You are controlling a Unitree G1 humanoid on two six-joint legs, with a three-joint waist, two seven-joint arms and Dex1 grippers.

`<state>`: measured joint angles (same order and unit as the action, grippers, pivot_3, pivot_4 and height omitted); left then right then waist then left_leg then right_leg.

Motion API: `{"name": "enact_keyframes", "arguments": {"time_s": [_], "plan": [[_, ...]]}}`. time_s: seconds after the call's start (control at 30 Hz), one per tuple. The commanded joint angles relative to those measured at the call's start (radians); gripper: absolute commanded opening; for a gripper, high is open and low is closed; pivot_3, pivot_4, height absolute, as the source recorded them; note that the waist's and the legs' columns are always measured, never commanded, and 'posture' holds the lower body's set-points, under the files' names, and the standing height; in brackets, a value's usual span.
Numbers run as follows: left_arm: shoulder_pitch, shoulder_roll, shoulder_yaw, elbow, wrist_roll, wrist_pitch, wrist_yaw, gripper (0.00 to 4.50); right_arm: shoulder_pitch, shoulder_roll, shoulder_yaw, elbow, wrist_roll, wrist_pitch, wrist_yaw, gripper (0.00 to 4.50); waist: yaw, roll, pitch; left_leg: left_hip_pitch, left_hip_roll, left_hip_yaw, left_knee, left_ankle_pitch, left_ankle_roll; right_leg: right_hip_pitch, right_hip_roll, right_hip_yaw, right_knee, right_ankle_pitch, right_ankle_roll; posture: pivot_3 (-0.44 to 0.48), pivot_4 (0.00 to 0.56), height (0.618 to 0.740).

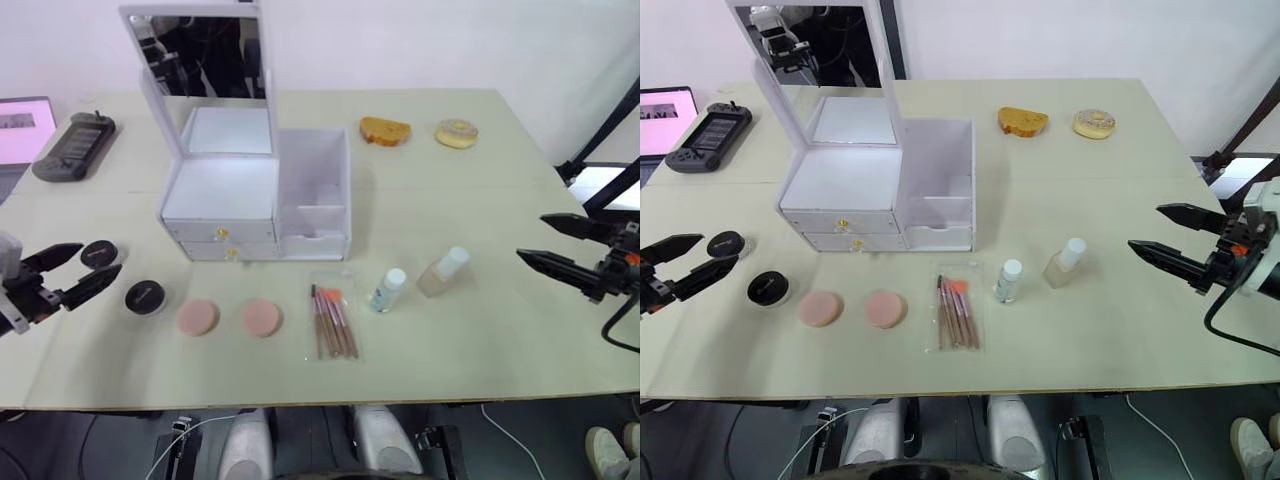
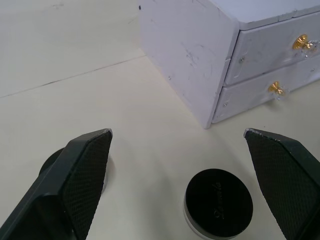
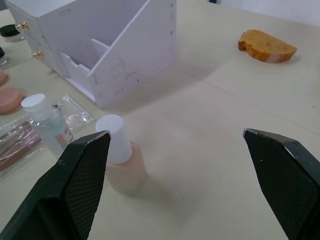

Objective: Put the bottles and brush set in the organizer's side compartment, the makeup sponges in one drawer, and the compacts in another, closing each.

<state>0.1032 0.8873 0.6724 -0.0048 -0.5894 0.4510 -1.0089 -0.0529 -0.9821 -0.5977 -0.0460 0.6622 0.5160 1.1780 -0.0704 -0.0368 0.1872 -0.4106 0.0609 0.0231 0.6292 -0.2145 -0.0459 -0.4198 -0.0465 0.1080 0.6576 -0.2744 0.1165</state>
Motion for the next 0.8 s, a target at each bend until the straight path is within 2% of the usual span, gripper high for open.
{"name": "enact_keyframes", "arguments": {"time_s": [0.03,0.13,0.6,0.8], "plan": [[0.02,0.051,0.018,0.004,-0.032,0.04,-0.069,4.45,-0.019,-0.017,-0.014,0.01,0.0,-0.024,0.009,4.5,0.0,0.0,0.0,0.0,0.0,0.0,0.0,0.0,0.0,0.0,0.0,0.0,0.0,0.0,0.0,0.0,0.15,0.74],[0.019,0.05,0.026,0.024,-0.003,0.01,-0.054,4.45,-0.015,-0.015,-0.016,0.014,-0.003,-0.03,0.017,4.5,0.0,0.0,0.0,0.0,0.0,0.0,-0.001,0.0,0.0,0.0,0.0,0.0,-0.001,0.0,0.0,0.0,0.15,0.74],[-0.009,0.058,0.026,0.055,-0.015,0.015,-0.085,4.45,-0.018,-0.013,-0.009,0.031,-0.01,-0.053,0.028,4.5,-0.001,0.0,0.0,0.0,0.0,0.0,-0.001,0.0,0.0,0.0,0.0,0.0,-0.001,0.0,0.0,0.0,0.15,0.74],[-0.011,0.092,0.04,0.073,-0.026,0.004,-0.154,4.45,-0.013,-0.063,-0.037,0.013,0.017,-0.018,0.072,4.5,0.0,0.0,0.0,0.0,0.0,0.0,-0.001,0.0,0.0,0.0,0.0,0.0,-0.002,0.0,0.0,0.0,0.15,0.74]]}}
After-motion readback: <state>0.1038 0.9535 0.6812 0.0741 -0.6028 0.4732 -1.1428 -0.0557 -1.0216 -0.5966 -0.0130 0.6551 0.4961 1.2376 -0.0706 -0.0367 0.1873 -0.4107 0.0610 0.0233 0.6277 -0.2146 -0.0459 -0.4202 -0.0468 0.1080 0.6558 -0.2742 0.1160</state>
